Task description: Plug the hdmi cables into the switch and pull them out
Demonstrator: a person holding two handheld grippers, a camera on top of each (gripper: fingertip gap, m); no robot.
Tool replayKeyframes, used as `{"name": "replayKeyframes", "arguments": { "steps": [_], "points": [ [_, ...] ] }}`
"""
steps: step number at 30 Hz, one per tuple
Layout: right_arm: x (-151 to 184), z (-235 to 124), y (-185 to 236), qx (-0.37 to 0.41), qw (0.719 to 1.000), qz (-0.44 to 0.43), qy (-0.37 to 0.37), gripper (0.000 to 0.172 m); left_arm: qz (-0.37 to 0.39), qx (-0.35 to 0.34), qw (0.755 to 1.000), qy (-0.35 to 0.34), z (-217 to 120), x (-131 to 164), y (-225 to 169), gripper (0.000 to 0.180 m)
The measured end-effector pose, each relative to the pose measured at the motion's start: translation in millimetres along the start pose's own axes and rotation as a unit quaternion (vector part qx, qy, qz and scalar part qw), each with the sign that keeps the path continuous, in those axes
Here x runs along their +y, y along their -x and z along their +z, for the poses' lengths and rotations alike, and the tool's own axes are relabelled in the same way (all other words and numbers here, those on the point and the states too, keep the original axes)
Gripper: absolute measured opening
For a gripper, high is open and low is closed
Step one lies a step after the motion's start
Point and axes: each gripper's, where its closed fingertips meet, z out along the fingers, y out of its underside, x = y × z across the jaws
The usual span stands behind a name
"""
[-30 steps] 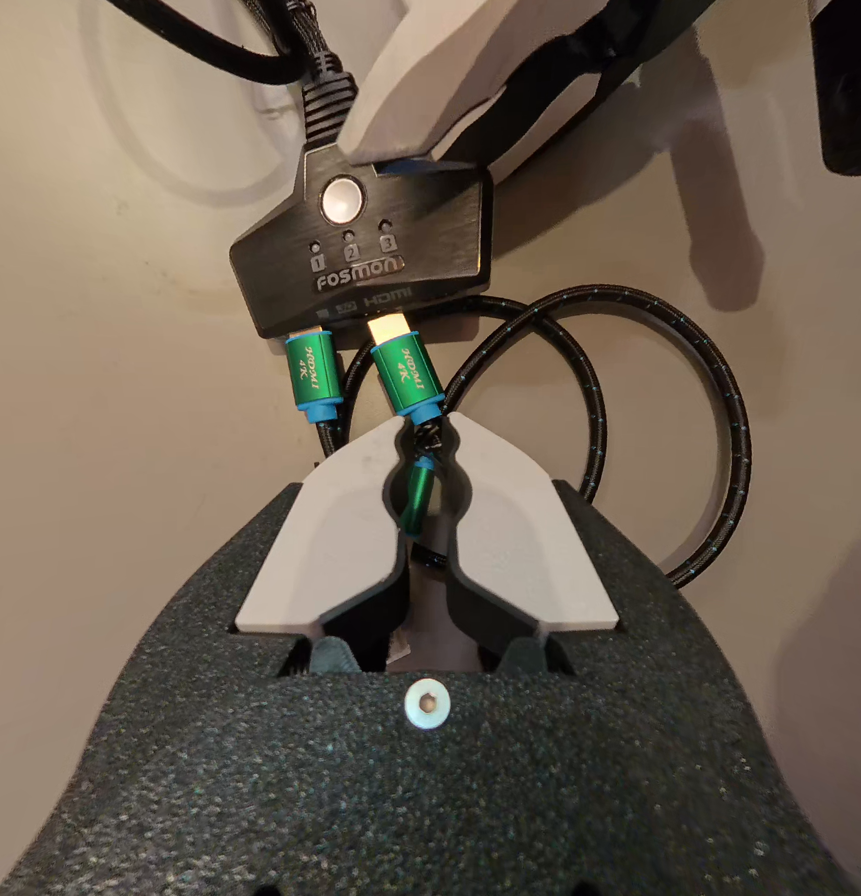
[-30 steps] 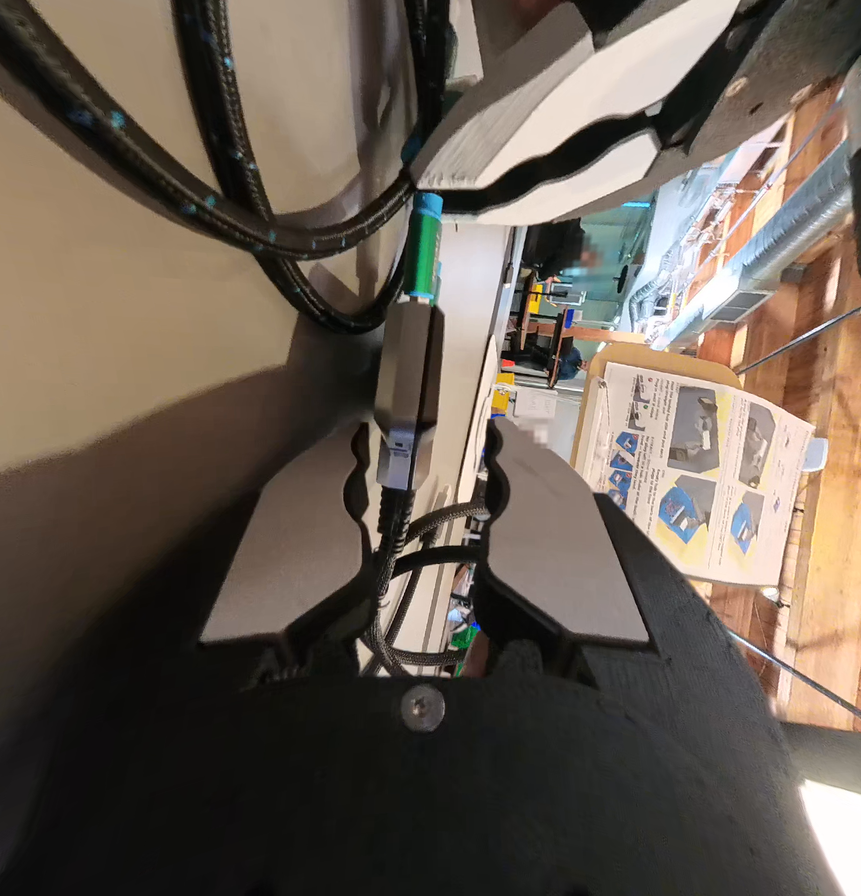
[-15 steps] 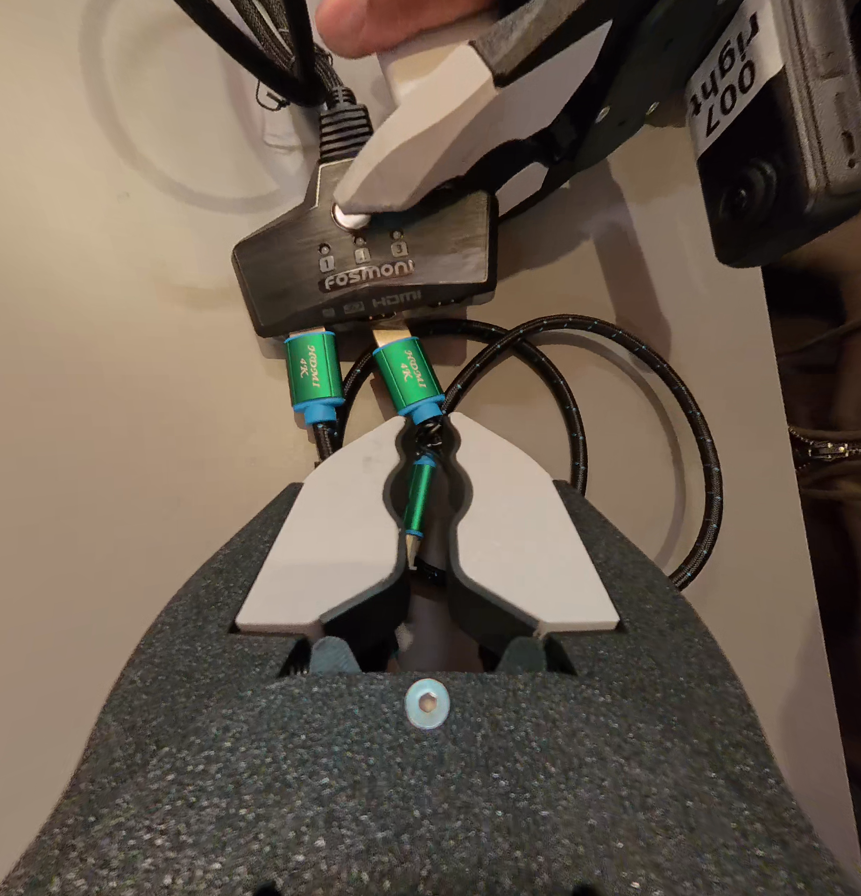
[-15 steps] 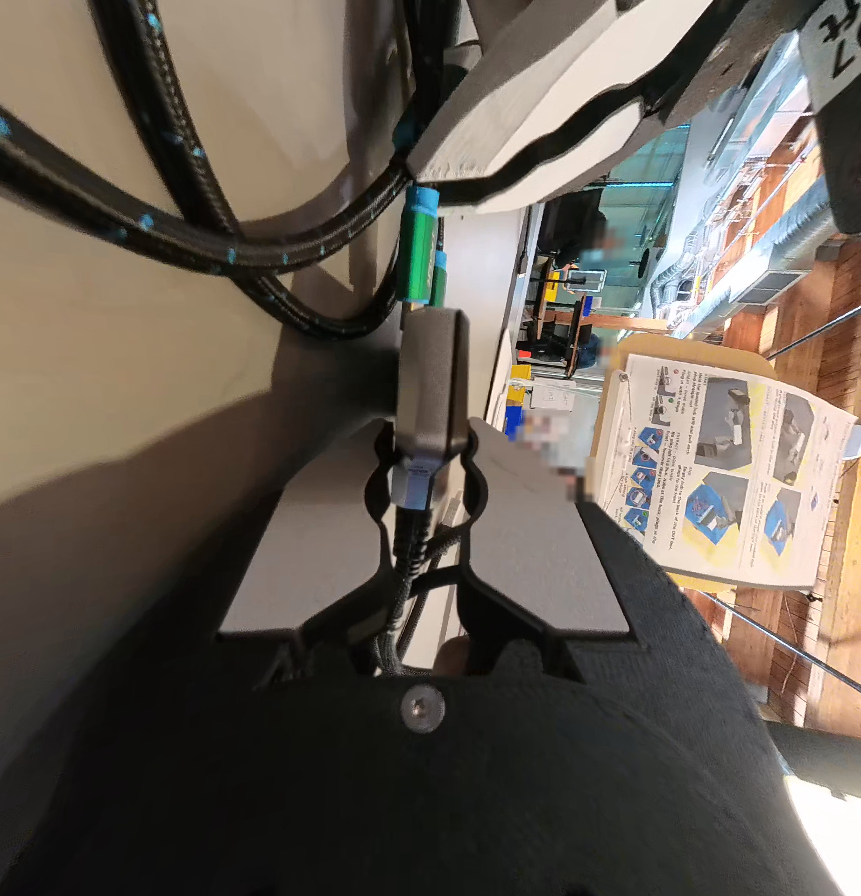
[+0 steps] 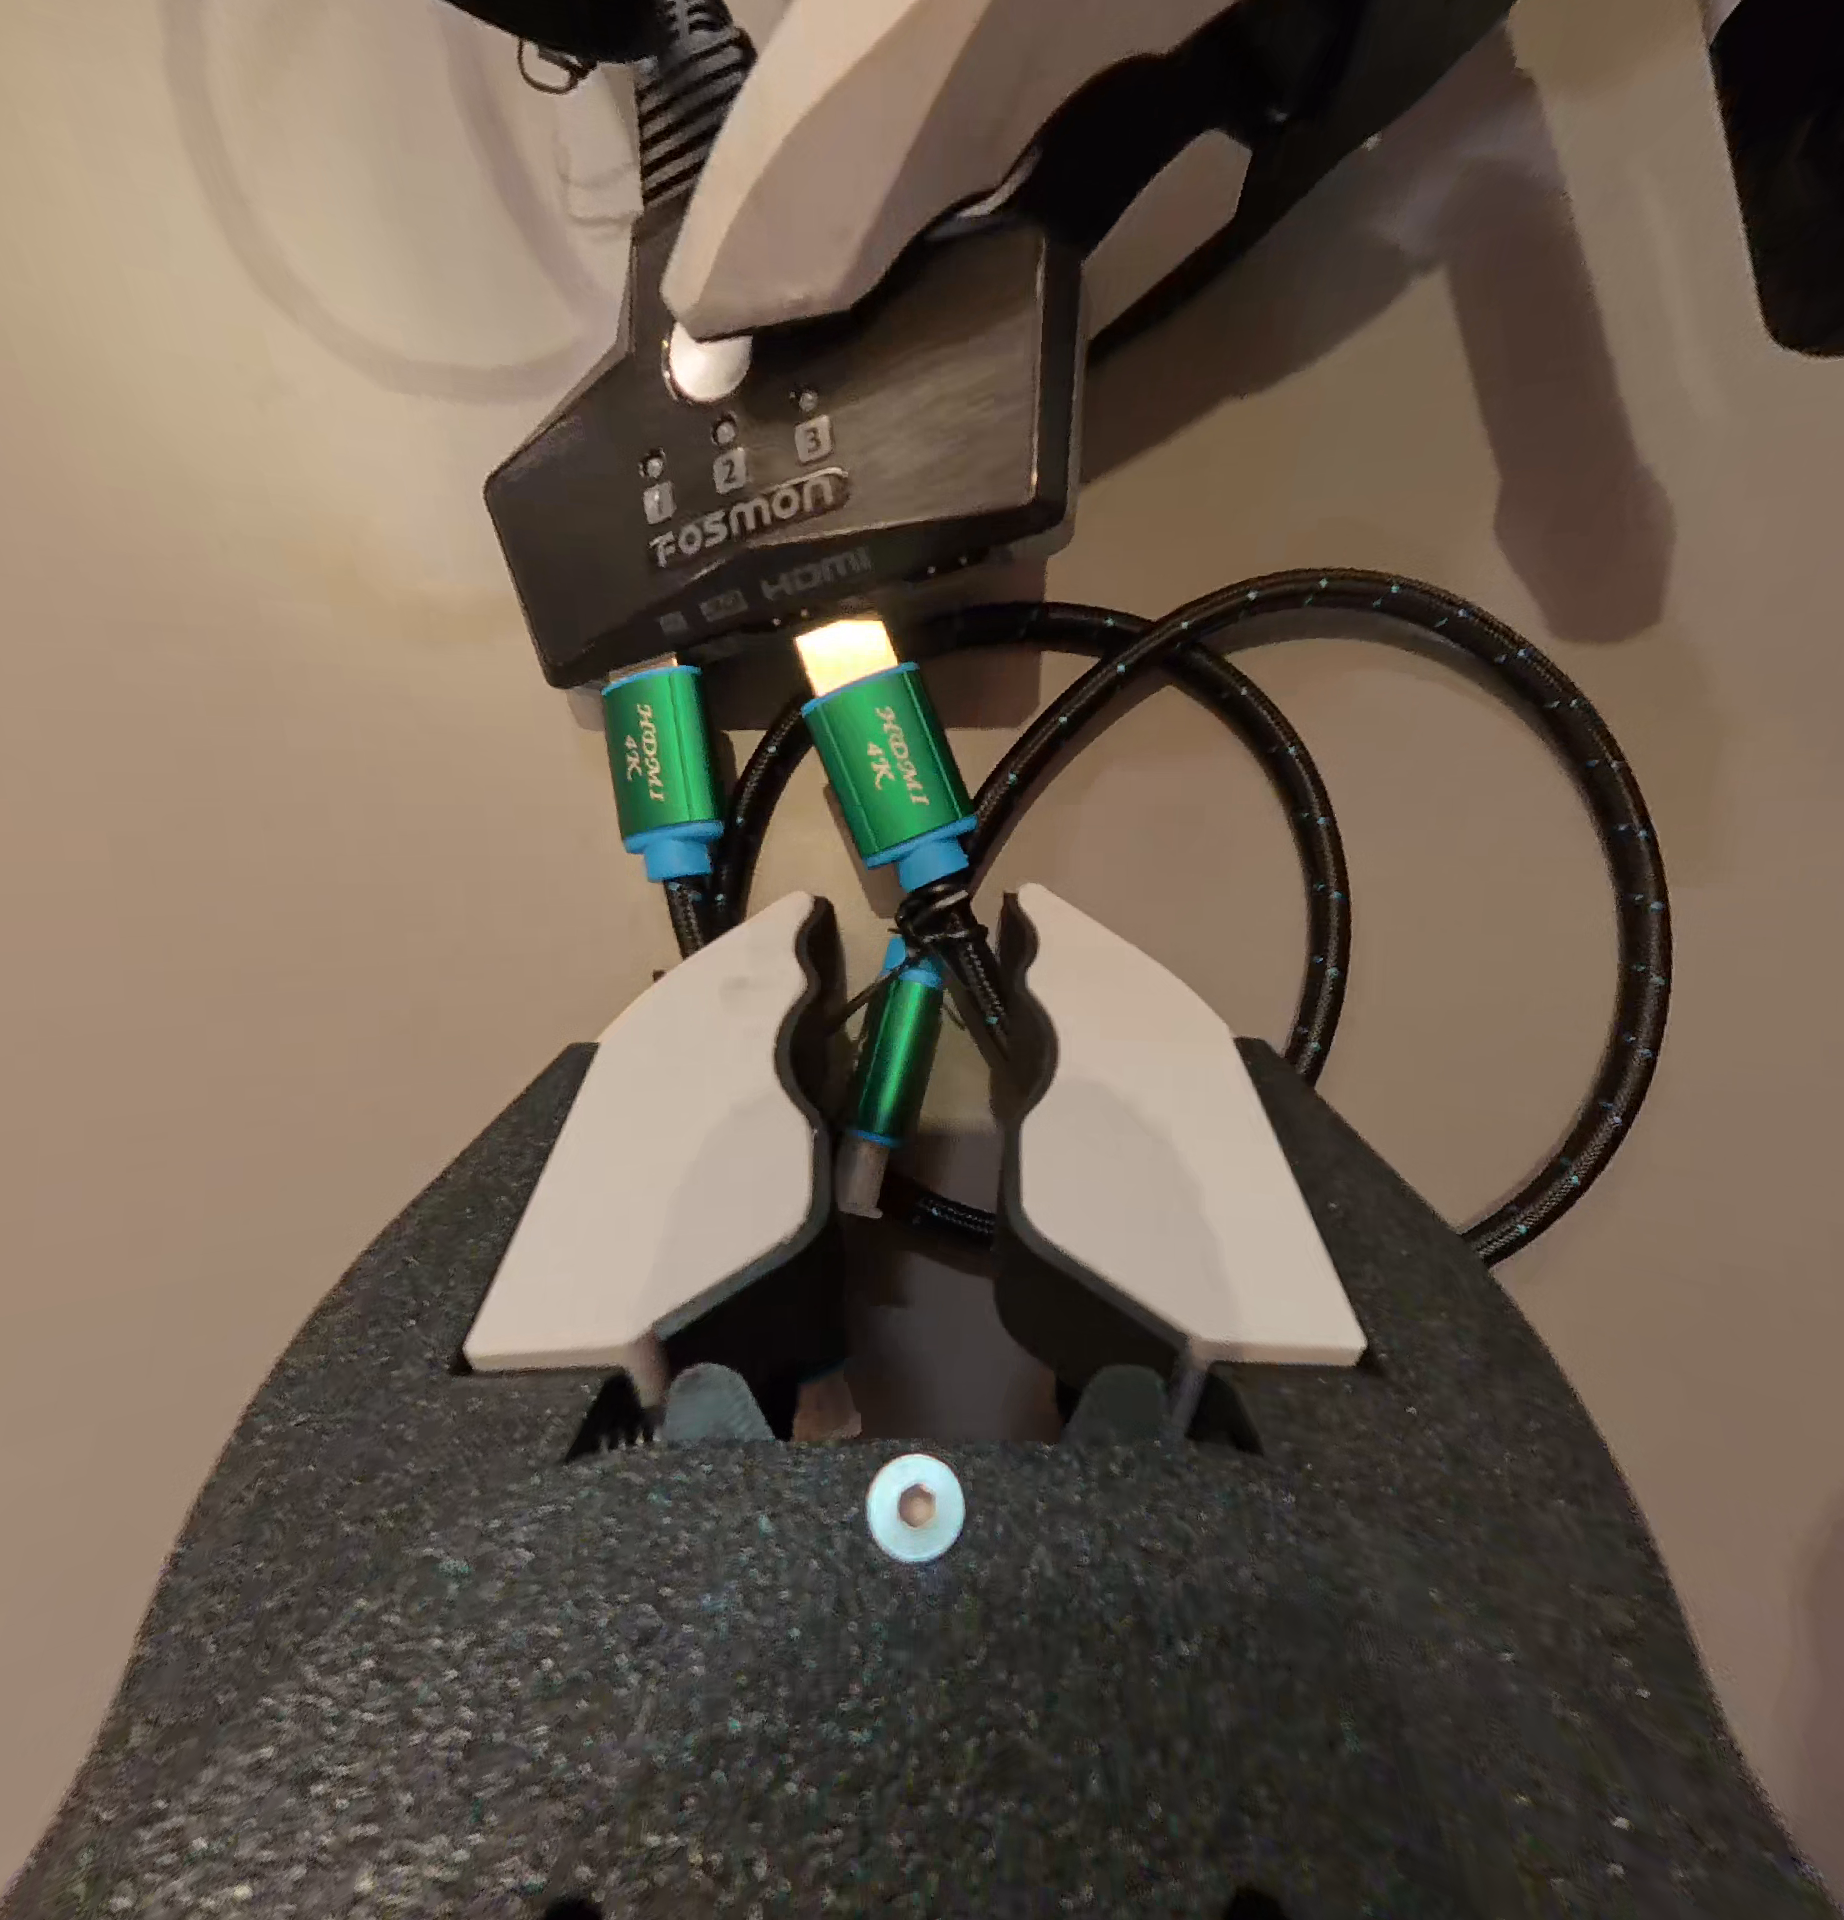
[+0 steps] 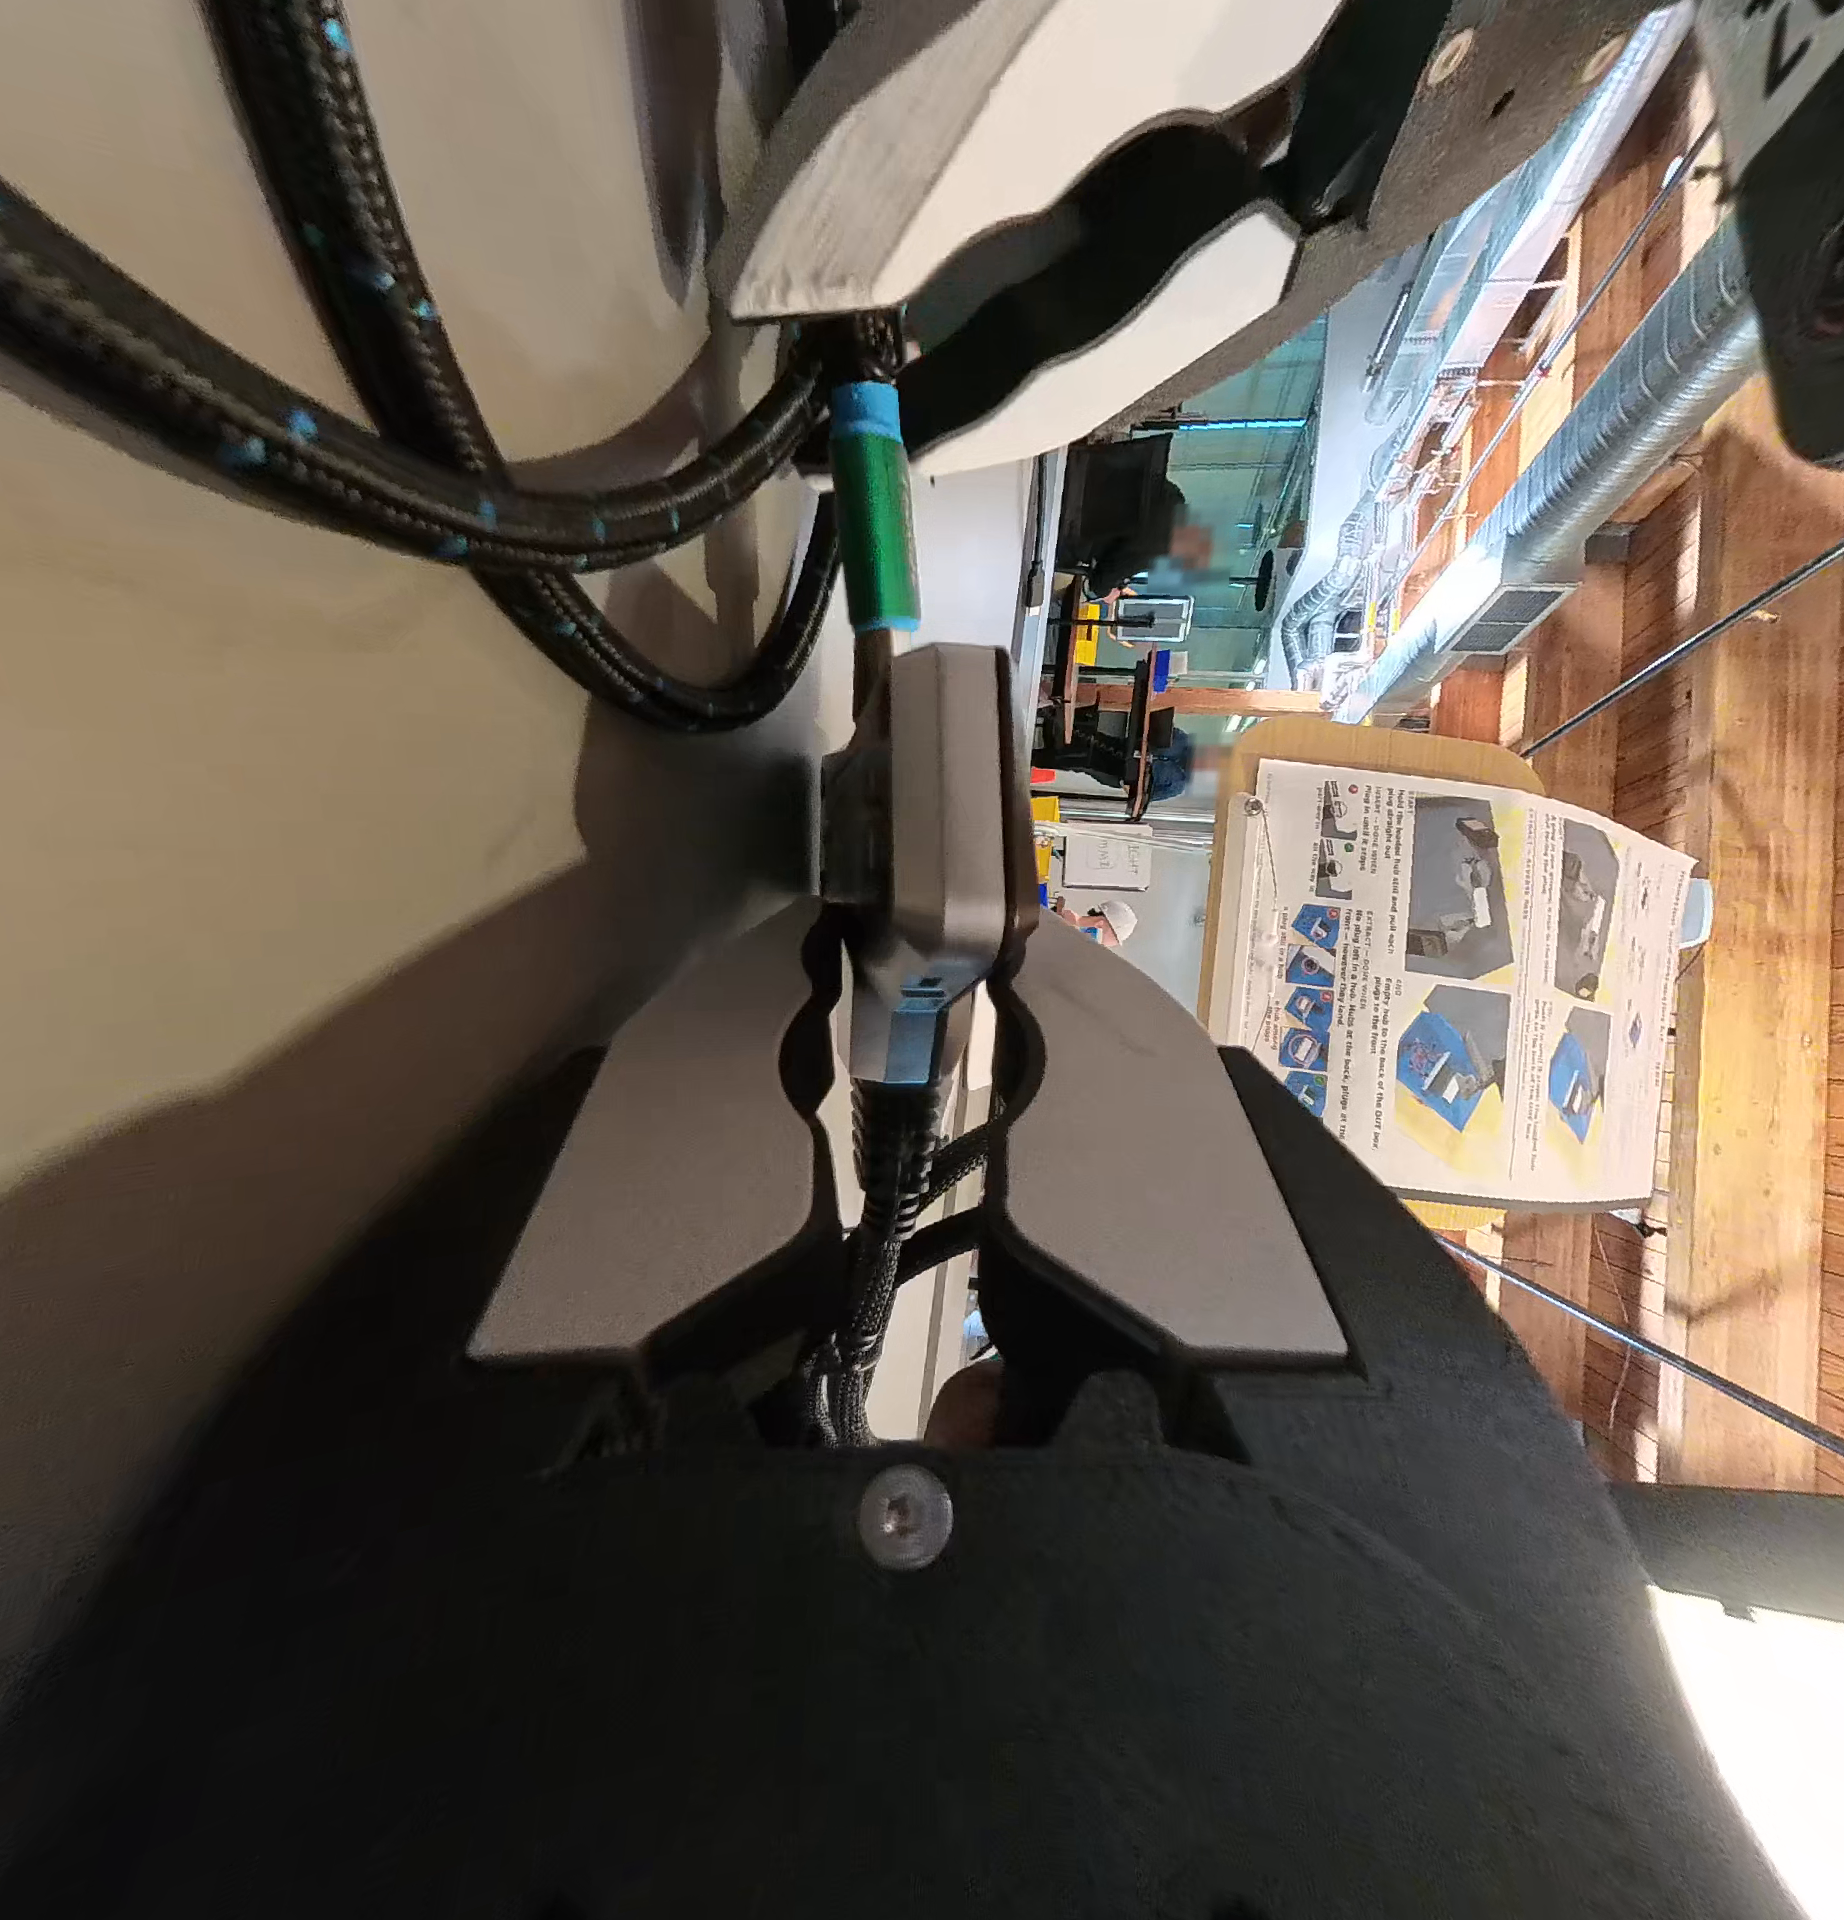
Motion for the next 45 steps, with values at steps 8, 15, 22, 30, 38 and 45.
{"name": "replayKeyframes", "arguments": {
  "steps": [8, 15, 22, 30, 38, 45],
  "points": [
    [-0.2, -14.0, 1.0, -0.023, 0.999, 0.021, -0.023, 0.034, -0.001, 0.038, 0.999, -0.034, -10.0, -4.3, -4.2, 0.019],
    [-4.4, -30.7, 2.0, -0.068, 0.994, 0.069, -0.044, 0.042, -0.017, 0.09, 0.993, -0.079, -17.4, -6.5, -6.8, 0.019],
    [-1.4, -42.5, -6.6, -0.077, 0.992, 0.095, -0.04, 0.047, 0.01, 0.097, 0.991, -0.087, -19.5, -11.2, -14.1, 0.019],
    [-22.1, -53.2, -27.6, -0.089, 0.974, 0.184, -0.098, 0.039, 0.098, 0.085, 0.988, -0.08, -19.6, -15.2, -28.0, 0.019],
    [-46.3, -53.4, -32.8, -0.155, 0.927, 0.312, -0.142, 0.036, 0.11, 0.079, 0.988, -0.08, -17.3, -20.3, -31.1, 0.018],
    [-72.1, -40.3, -14.5, -0.229, 0.904, 0.341, -0.119, 0.037, 0.14, 0.08, 0.984, -0.076, -14.9, -26.0, -42.7, 0.018]
  ]
}}
